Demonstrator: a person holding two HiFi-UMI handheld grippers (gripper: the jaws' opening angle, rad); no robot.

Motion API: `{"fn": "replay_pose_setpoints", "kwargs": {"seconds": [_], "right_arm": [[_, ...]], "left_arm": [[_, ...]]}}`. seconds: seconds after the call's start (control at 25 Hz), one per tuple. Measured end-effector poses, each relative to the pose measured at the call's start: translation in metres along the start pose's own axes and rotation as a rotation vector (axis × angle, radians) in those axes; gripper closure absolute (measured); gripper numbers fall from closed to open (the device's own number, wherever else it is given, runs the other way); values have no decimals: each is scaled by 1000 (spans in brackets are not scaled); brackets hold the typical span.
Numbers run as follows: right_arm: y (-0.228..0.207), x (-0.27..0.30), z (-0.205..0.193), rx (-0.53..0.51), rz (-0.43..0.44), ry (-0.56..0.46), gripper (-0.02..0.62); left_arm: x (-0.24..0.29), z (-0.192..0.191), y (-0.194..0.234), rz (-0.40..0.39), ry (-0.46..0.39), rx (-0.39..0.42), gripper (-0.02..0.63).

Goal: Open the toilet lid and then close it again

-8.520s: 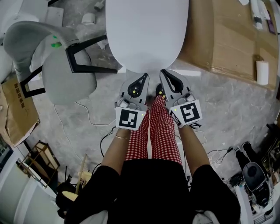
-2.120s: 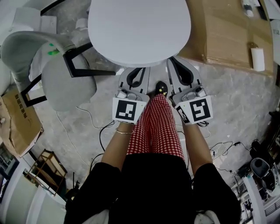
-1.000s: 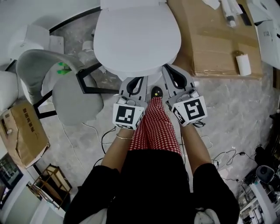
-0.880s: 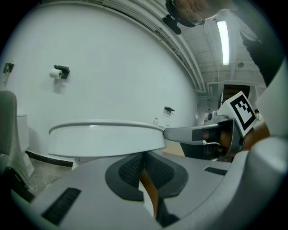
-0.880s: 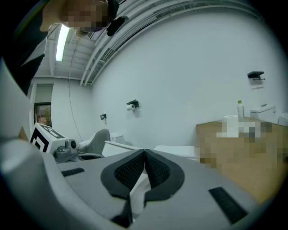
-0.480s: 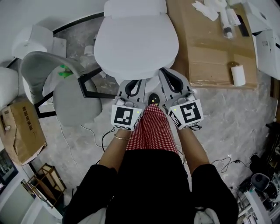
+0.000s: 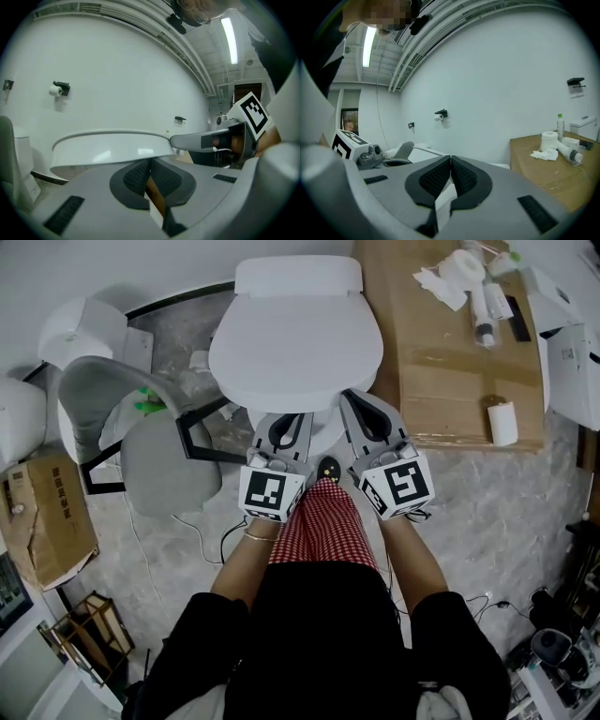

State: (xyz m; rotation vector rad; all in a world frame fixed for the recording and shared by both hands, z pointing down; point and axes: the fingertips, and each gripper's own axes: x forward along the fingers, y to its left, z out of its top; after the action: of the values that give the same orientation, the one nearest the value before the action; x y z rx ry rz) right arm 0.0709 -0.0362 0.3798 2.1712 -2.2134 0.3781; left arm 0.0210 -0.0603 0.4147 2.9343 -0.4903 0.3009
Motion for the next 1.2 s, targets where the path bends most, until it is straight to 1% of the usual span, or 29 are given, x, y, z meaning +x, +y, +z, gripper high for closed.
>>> {"fn": "replay_pose_setpoints", "kwargs": {"seconds": [0.64,0.88,1.2], "right_arm": [[-20,26,51,-35,36,-42,575],[-25,34,63,-50,47,-32,575],[-32,43,75,-54,41,-44,575]], "left_arm": [[26,56,14,38,-50,70,603],[30,69,19,75,-71,76,603],[34,83,26,89,-83,91,603]]}}
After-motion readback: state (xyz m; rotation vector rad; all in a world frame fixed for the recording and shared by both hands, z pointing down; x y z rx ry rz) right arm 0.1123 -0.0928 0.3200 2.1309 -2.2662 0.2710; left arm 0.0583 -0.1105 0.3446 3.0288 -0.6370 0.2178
